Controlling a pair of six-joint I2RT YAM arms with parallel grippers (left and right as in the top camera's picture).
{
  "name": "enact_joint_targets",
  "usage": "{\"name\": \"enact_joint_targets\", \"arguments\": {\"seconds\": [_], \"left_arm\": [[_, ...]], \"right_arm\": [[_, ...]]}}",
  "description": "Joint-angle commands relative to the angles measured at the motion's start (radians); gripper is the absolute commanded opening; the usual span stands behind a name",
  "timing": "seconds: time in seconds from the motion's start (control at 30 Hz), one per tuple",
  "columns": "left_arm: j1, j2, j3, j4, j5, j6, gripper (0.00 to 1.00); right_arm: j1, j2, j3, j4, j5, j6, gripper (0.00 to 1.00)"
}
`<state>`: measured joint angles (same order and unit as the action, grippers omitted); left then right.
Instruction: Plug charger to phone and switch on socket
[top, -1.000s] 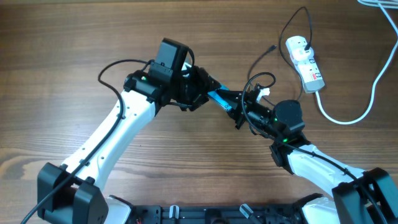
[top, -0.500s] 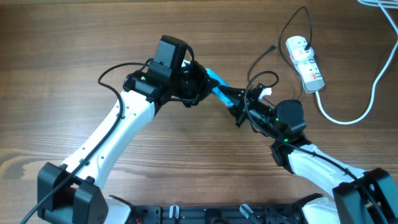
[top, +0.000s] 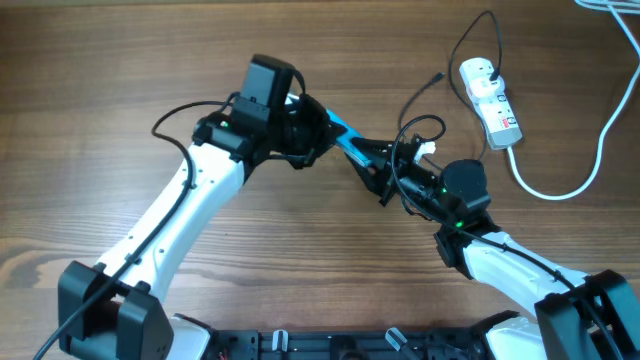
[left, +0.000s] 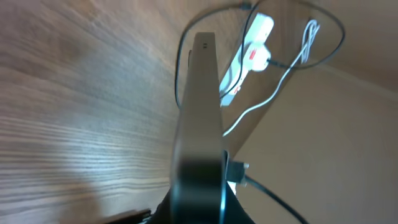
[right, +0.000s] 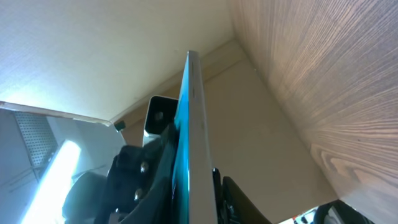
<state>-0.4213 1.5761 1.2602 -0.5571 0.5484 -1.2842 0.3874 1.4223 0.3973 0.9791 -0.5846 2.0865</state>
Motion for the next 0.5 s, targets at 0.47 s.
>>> {"name": "enact_joint_targets", "arguments": {"seconds": [0.47], "left_arm": [[0.262, 0.067, 0.000, -0.184, 0.361, 0.697, 0.04]], "right_arm": [[0.006, -0.002, 0.009, -0.336, 0.159, -0.917, 0.70]]}}
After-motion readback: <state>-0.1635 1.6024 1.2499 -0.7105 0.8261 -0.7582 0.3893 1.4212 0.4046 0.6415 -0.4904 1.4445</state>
